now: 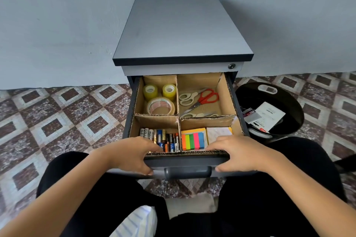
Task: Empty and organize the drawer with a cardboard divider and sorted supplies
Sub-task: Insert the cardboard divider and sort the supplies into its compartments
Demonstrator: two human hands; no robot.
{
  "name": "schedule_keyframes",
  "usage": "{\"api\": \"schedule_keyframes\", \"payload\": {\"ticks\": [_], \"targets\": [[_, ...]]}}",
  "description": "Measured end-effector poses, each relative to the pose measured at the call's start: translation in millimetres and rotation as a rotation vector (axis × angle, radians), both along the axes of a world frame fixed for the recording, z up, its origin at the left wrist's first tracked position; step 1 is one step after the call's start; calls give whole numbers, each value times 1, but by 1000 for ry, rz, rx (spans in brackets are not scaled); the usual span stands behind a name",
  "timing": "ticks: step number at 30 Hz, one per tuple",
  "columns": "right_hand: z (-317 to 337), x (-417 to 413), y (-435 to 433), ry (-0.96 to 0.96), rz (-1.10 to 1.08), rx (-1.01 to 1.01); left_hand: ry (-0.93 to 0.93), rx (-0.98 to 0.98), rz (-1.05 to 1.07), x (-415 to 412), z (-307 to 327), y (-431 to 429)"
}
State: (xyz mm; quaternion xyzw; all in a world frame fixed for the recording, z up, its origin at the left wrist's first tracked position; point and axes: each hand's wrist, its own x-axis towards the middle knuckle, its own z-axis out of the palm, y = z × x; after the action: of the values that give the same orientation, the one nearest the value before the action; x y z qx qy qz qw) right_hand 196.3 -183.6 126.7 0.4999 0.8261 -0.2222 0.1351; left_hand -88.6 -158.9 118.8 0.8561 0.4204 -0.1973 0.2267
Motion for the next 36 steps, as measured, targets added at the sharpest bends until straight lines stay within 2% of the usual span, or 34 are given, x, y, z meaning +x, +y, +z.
{"api": "schedule_keyframes", "payload": {"ticks": [4, 7, 9, 12, 14, 16, 17, 19, 21, 23, 25, 33, 36], "targets": [[-2, 5, 8, 46, -76, 109, -51, 56, 49, 2, 4, 11], [-9, 5, 21, 124, -166, 265, -74, 181, 93, 0, 5, 31], [-18, 3, 35, 152, -231, 403, -81, 332, 171, -1, -2, 43], [-38, -5, 60, 258, -442, 612, -181, 697, 343, 4, -27, 56], [-50, -16, 79, 302, -609, 723, -272, 837, 547, 15, -42, 67], [-55, -31, 96, 333, -824, 783, -363, 763, 864, 32, -51, 80], [-55, -38, 103, 377, -971, 749, -434, 717, 1012, 40, -52, 85], [-55, -50, 116, 572, -1243, 593, -601, 638, 1242, 52, -55, 99], [-59, -56, 130, 775, -1345, 444, -705, 535, 1389, 57, -57, 113], [-60, -58, 142, 874, -1347, 383, -755, 443, 1449, 60, -60, 125], [-61, -55, 154, 895, -1346, 374, -773, 415, 1455, 63, -62, 137], [-68, -53, 191, 906, -1353, 415, -796, 442, 1444, 64, -70, 172], [-79, -48, 193, 933, -1334, 494, -839, 512, 1442, 64, -79, 174]]}}
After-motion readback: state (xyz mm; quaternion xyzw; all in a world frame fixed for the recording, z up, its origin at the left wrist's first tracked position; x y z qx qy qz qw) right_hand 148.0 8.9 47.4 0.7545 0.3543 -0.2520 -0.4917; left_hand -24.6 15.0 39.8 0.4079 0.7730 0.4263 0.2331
